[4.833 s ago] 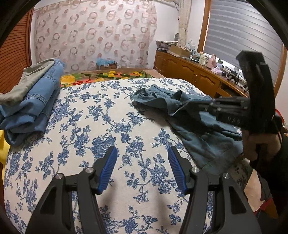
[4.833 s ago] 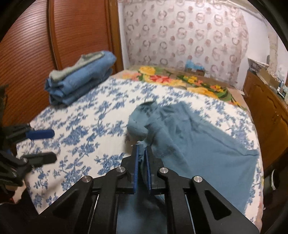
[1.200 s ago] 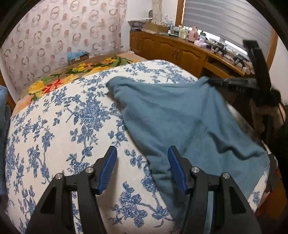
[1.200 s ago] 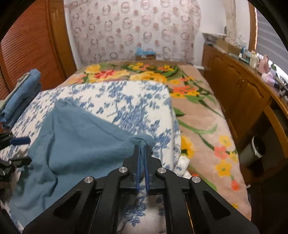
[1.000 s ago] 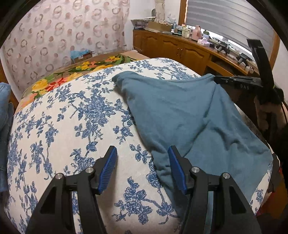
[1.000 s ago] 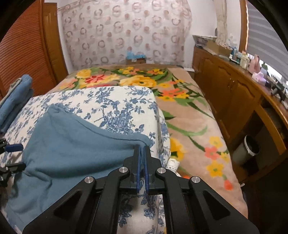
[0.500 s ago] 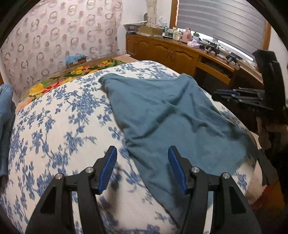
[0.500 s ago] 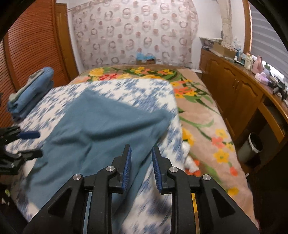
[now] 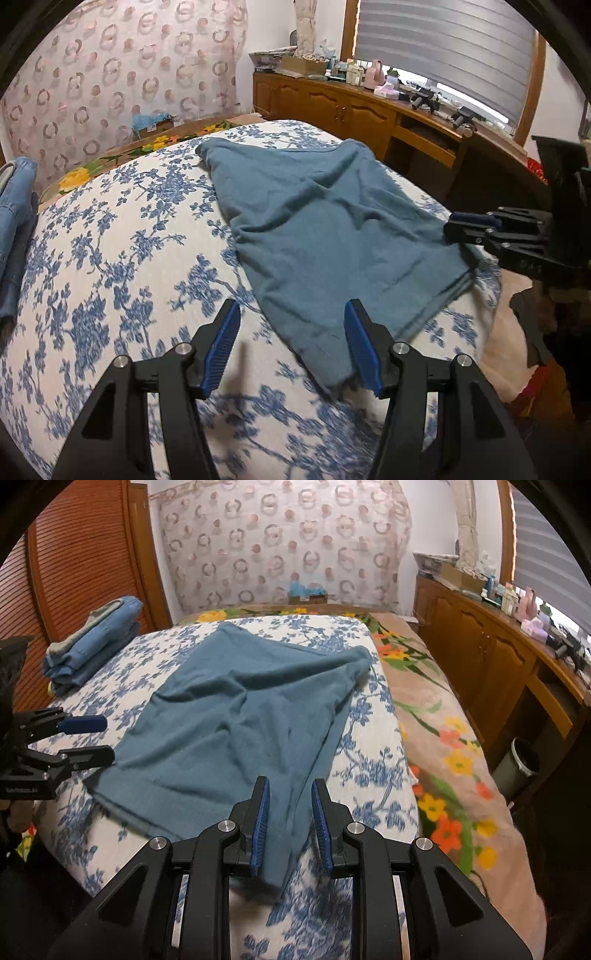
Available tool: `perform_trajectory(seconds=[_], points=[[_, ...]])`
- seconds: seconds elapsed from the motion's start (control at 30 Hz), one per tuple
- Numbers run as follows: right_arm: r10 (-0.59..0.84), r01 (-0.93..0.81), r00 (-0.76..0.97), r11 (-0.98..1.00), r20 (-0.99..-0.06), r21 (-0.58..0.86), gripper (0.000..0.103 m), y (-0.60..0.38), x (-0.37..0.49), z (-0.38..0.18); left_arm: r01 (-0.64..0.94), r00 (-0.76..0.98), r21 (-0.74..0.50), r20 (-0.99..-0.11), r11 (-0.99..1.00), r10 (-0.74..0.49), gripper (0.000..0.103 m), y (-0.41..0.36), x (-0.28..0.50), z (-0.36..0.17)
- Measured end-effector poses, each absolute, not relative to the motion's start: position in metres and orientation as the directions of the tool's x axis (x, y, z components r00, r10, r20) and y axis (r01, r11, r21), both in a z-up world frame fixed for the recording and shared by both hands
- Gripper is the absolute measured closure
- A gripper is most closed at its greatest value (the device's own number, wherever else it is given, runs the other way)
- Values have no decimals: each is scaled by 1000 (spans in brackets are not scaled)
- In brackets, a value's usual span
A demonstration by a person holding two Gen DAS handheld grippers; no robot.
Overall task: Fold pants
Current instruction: 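Release the shorts and close the right gripper on the leg hem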
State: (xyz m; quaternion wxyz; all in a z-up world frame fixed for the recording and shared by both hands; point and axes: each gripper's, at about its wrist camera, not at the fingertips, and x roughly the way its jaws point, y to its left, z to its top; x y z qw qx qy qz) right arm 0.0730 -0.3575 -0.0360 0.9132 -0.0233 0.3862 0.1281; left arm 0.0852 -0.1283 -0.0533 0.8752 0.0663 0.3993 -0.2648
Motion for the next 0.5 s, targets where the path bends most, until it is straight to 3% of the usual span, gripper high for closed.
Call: perform_trajectory(seconds=[0.17, 0.33, 0.5], points=[[216, -259, 668, 965, -712, 49, 81, -354, 62, -40, 518, 517, -127, -742, 846, -428, 45, -130, 82, -57], [229, -255, 670, 964, -706, 71, 81, -357, 54, -42, 520, 489, -137, -761, 843, -426, 52, -133, 84, -64], [245, -260, 664, 961, -706, 89, 81, -359, 52, -43, 542, 462, -148, -770, 828, -440, 66, -135, 81, -67]])
